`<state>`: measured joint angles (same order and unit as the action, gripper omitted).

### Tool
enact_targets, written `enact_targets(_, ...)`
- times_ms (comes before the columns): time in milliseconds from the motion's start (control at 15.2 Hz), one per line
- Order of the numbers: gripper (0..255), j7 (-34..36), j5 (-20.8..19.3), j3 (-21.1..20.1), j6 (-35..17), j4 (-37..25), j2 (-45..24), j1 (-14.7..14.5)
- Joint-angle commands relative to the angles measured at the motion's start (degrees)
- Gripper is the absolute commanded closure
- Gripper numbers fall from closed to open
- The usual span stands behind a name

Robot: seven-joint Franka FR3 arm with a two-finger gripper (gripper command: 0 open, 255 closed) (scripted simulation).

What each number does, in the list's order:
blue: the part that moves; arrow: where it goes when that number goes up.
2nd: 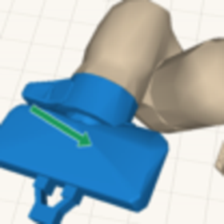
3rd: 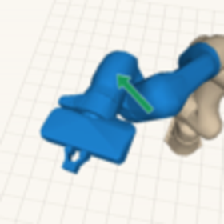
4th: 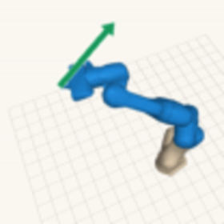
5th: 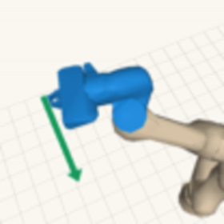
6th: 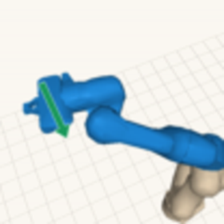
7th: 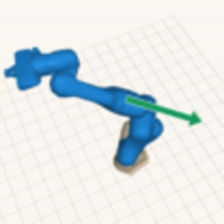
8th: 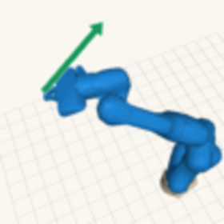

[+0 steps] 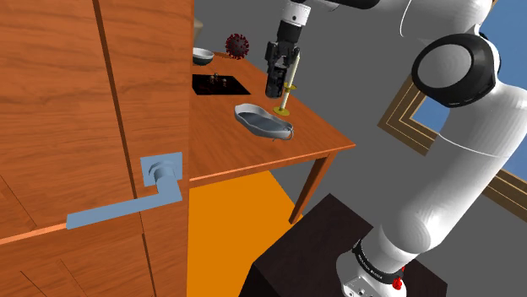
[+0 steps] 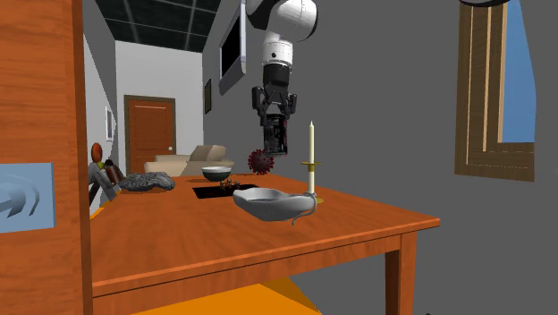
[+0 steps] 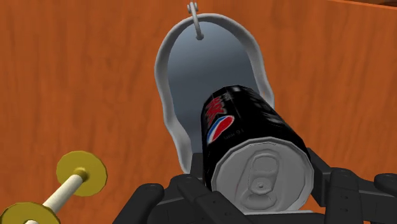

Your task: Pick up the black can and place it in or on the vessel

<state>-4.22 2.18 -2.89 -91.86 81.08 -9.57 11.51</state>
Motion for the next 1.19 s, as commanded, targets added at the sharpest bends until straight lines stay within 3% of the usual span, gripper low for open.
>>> enact_targets(0,255,-0.73,0.06,0.24,-1.00,1.08,0.05,0.36)
enact_targets(1122,255,-1.30,0.21,0.25,-14.40,15.63,1.20,0.37)
